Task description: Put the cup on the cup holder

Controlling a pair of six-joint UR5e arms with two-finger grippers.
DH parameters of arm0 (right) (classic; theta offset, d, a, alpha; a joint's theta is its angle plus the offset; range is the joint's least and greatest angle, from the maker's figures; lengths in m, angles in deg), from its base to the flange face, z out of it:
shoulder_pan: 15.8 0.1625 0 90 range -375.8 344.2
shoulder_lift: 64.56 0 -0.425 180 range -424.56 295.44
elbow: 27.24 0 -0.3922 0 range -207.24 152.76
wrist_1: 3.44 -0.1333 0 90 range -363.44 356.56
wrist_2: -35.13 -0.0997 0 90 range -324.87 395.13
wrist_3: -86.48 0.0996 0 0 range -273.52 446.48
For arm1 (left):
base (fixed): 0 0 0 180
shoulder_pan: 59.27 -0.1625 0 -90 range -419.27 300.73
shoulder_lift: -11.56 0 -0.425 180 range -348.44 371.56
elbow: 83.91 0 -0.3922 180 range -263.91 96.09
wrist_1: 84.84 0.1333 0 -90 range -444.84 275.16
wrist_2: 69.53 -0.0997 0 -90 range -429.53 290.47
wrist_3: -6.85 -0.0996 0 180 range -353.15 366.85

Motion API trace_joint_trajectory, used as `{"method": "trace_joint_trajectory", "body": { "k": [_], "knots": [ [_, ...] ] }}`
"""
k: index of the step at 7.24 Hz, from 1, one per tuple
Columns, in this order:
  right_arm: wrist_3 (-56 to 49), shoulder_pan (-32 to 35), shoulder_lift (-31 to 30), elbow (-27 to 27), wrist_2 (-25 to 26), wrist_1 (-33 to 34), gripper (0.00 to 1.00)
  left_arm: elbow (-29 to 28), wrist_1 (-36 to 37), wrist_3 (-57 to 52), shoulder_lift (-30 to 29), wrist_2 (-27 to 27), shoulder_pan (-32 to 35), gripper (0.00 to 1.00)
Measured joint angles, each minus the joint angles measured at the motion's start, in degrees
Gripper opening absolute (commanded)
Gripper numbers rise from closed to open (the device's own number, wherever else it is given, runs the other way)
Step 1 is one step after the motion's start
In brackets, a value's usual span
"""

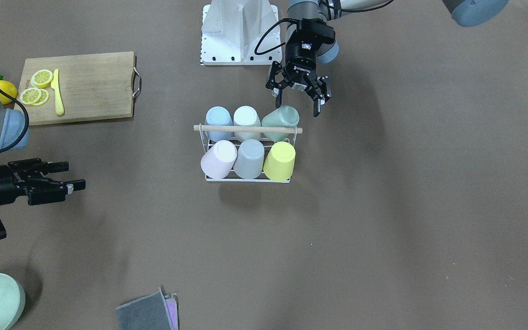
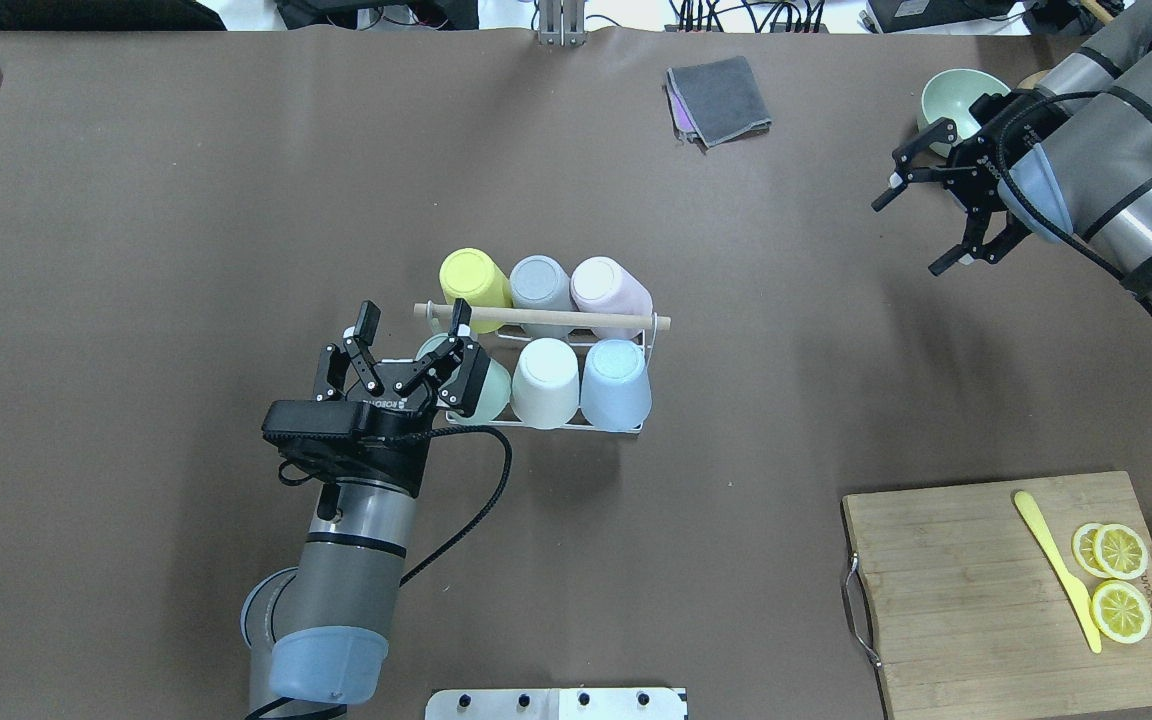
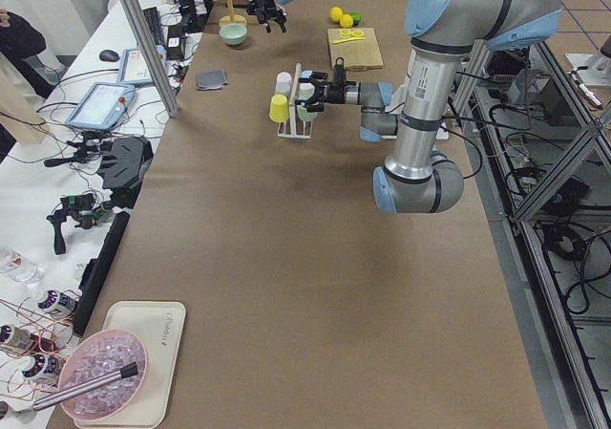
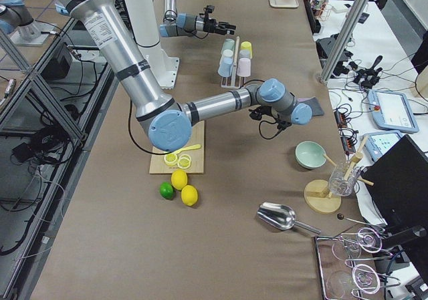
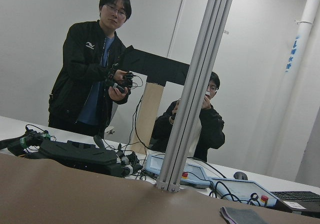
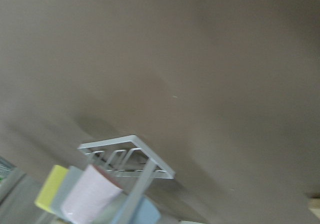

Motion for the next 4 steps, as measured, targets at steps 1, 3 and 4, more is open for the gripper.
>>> {"method": "trace_joint_trajectory", "body": {
  "k": [1,3,4],
  "knots": [
    [0.8,-0.4,-1.9,-4.9,11.8,-3.5,0.99,2.1,0.4,-0.9,0.7,1.1,2.6,0.98],
    [1.1,-1.0,-9.1,-14.8,30.3,-14.4,0.99,6.8,0.8,-5.3,2.6,11.9,12.2,0.98],
    [1.0,-1.3,-14.0,-20.9,36.2,-20.8,0.99,7.5,0.9,-6.2,3.6,20.2,19.0,0.98]
  ]
}}
